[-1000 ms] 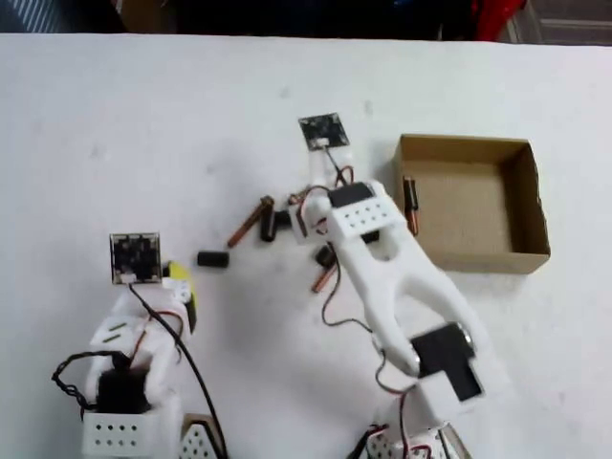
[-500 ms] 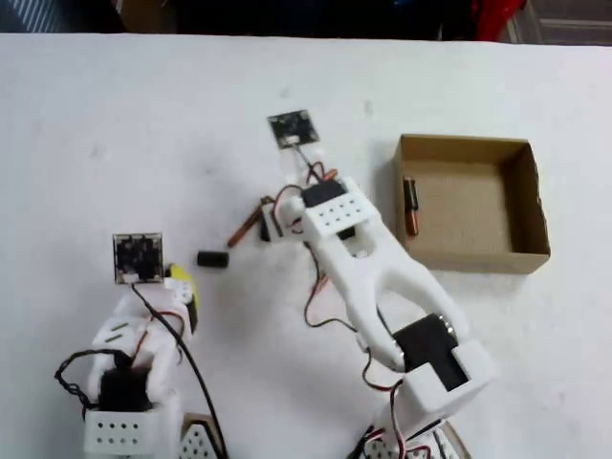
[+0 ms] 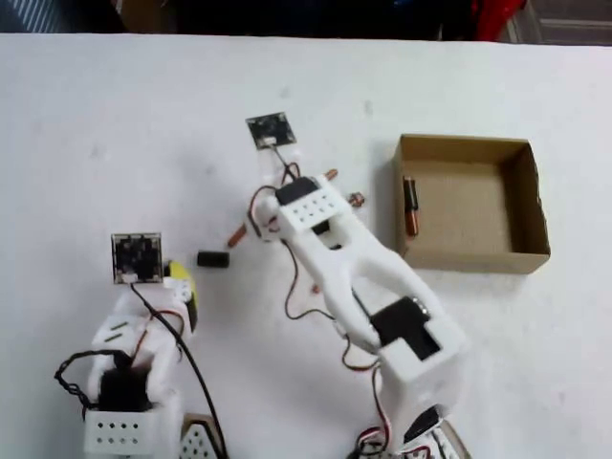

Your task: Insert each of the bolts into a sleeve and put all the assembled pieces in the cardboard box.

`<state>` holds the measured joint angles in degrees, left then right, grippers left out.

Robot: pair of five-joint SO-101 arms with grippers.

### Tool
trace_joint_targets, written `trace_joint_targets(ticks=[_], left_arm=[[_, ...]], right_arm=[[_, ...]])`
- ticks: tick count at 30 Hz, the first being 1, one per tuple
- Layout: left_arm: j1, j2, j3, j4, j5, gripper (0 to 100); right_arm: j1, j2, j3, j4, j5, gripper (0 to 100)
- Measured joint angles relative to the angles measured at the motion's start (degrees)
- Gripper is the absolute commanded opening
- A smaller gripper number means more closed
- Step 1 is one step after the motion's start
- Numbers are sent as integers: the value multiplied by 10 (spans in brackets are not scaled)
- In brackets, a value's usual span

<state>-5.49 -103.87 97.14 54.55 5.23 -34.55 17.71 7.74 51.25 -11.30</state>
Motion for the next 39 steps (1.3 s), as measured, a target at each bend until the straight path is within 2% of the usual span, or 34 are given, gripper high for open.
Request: trace_joint_targets(ticks=[9,14,20,22,26,34,39], left_arm=[[0,0,0,0,0,23],[0,0,0,0,0,23],[0,0,0,0,0,23],[0,0,0,0,0,23],[0,0,0,0,0,23],[0,0,0,0,0,23],[0,0,0,0,0,23]], right_arm=[[1,52,-45,0,0,68],[1,69,-55,-1,0,124],[-3,79,-55,4,0,125],[-3,79,-55,12,0,111],[-1,79,-56,39,1,12],[1,79,-56,49,1,17],[-1,78,-64,101,2,17]])
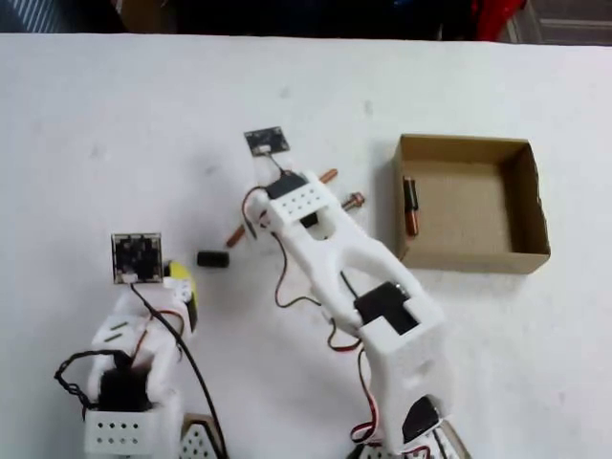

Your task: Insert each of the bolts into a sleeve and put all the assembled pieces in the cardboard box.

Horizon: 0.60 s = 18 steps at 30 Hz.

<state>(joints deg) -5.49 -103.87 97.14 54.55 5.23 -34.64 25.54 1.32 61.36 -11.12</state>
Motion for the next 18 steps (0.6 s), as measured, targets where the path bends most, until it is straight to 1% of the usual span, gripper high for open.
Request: trace_joint_targets(ticks=[5,9,15,18], left_arm=[[0,0,0,0,0,23],[0,0,0,0,0,23],[0,0,0,0,0,23],[0,0,0,0,0,23]], right_arm=[[-2,-13,0,64,53,17],[-2,-16,0,105,72,19],[-3,-16,0,113,109,121],[-3,-16,0,116,115,118]])
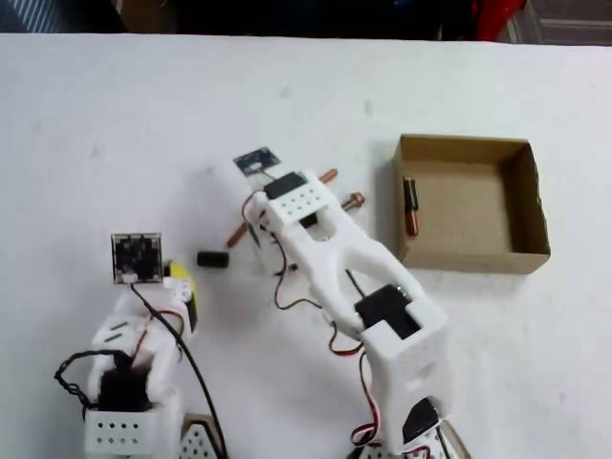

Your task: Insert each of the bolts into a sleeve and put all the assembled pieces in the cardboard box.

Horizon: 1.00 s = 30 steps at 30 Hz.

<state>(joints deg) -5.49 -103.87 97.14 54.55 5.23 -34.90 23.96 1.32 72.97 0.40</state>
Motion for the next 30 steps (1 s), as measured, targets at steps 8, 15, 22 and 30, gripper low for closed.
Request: trace_joint_targets(ticks=[8,15,22,30], left_arm=[[0,0,0,0,0,23],[0,0,0,0,0,23],[0,0,0,0,0,23],[0,0,0,0,0,23]], right_arm=[[0,-2,-29,2,1,122],[-12,-2,-45,2,1,120],[-12,67,-89,3,1,119],[-11,94,-135,31,1,24]])
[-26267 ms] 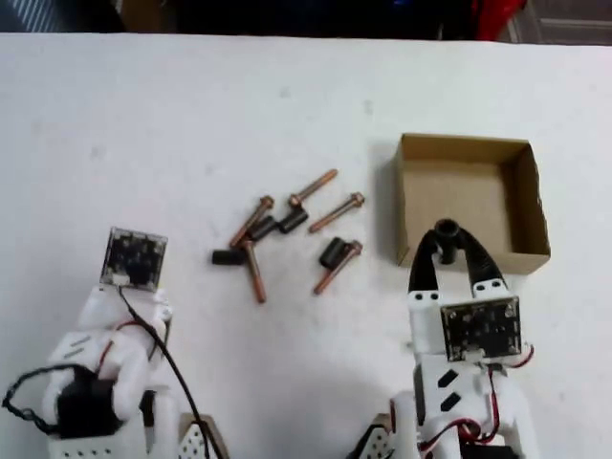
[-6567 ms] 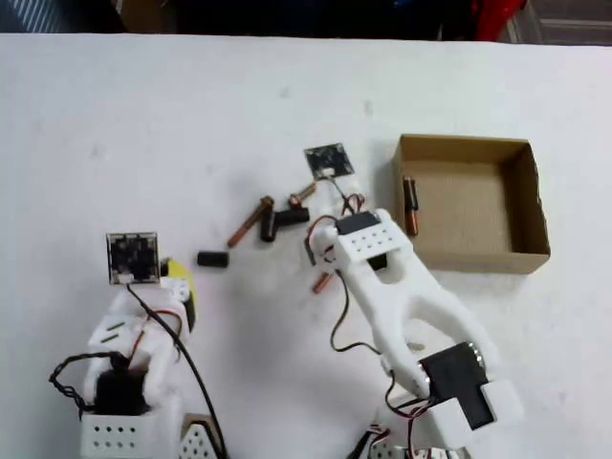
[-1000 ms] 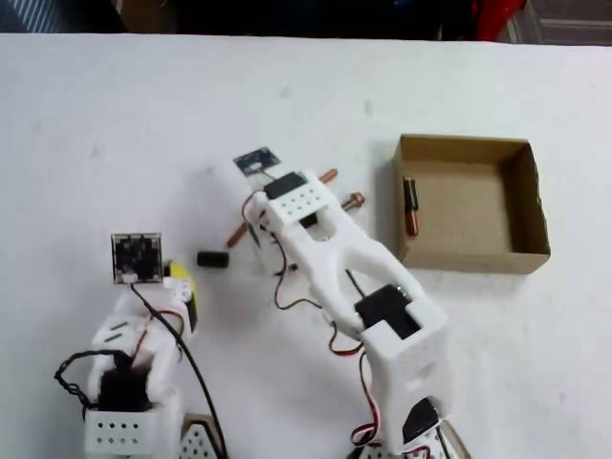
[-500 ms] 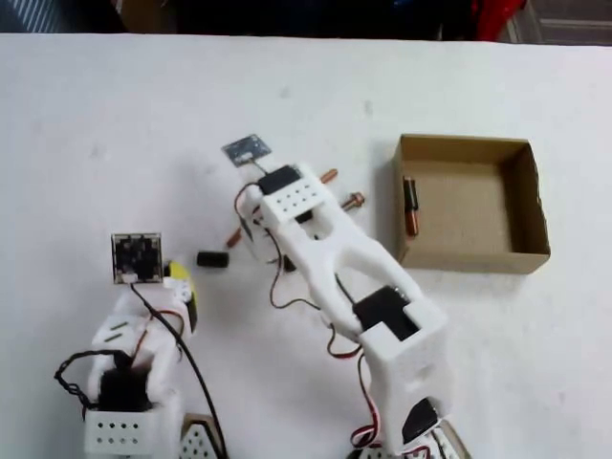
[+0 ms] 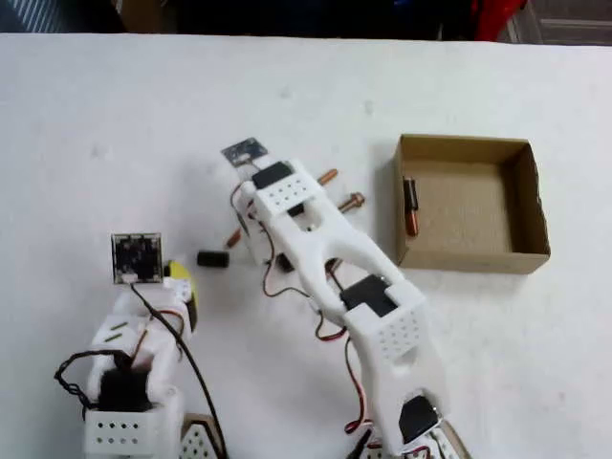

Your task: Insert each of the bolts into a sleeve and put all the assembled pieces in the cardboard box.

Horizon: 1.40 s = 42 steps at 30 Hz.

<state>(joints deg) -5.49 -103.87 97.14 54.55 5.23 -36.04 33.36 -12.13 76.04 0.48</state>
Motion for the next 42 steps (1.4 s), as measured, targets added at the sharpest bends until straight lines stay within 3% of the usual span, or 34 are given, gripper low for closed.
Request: trace_joint_targets(ticks=[6,14,24,33,42], left_arm=[[0,0,0,0,0,23],[0,0,0,0,0,23],[0,0,0,0,0,23],[0,0,0,0,0,23],[0,0,0,1,0,24]], right_arm=[[0,0,-4,3,0,16],[-1,-40,-48,89,0,16],[-1,-226,-55,171,46,16],[83,-394,-53,205,57,16],[95,-651,52,207,95,16]])
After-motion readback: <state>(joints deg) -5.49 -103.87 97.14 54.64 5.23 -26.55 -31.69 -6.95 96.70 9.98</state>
